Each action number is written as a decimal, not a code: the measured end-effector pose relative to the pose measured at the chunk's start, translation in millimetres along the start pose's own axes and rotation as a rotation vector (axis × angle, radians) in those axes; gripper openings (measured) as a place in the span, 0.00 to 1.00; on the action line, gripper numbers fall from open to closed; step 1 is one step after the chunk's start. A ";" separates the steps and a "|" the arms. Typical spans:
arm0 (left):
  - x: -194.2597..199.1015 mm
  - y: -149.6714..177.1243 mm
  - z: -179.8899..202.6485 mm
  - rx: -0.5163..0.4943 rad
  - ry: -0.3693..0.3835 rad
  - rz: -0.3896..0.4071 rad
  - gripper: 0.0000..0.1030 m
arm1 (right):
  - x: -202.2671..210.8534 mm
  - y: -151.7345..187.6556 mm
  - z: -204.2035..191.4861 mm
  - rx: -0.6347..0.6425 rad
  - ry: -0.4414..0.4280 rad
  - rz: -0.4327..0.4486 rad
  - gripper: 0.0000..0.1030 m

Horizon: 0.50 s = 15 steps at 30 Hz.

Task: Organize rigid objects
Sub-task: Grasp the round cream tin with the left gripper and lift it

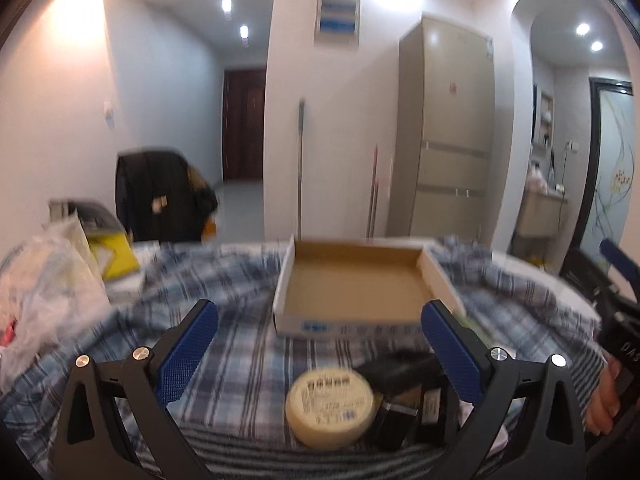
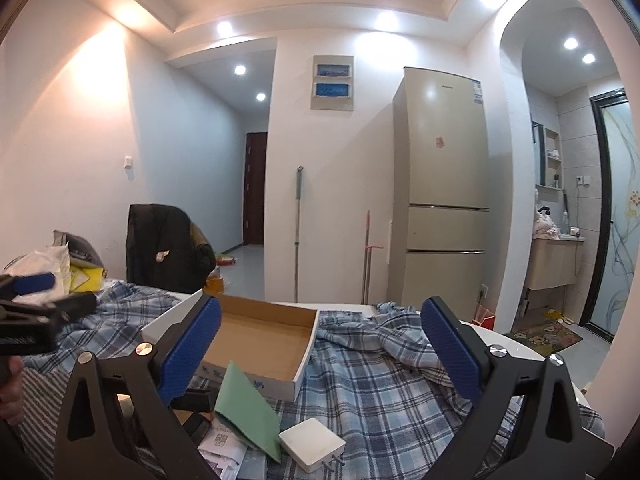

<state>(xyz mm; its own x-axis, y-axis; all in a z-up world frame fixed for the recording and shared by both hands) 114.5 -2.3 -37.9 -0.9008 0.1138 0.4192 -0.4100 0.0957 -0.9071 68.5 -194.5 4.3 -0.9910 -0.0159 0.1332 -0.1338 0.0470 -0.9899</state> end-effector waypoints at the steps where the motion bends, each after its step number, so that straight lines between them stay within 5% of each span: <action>1: -6.4 6.1 -2.1 0.007 0.000 -0.040 0.99 | 0.0 0.7 -0.7 0.003 -0.002 -0.001 0.97; 3: -15.8 16.0 -5.1 0.020 0.011 -0.092 0.90 | -0.7 2.1 -1.7 0.004 -0.012 -0.009 0.97; 15: -62.3 67.2 1.0 0.032 0.073 -0.382 0.90 | -10.7 14.2 -5.3 0.006 -0.043 -0.076 0.96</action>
<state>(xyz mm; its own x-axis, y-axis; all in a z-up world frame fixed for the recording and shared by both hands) 143.0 -3.9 -125.1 -0.6705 0.1461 0.7274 -0.7190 0.1137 -0.6857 77.2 -188.4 -11.0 -0.9766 -0.0617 0.2059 -0.2085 0.0375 -0.9773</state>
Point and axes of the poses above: each gripper's, at about its wrist camera, not at the fingertips, and x roughly against the way its jaws point, z to its right, y to its underside, the point moved 9 cm from there along -x, roughly the way its jaws point, and after that the axes turned 6 degrees about -x, right-handed, at the moved point
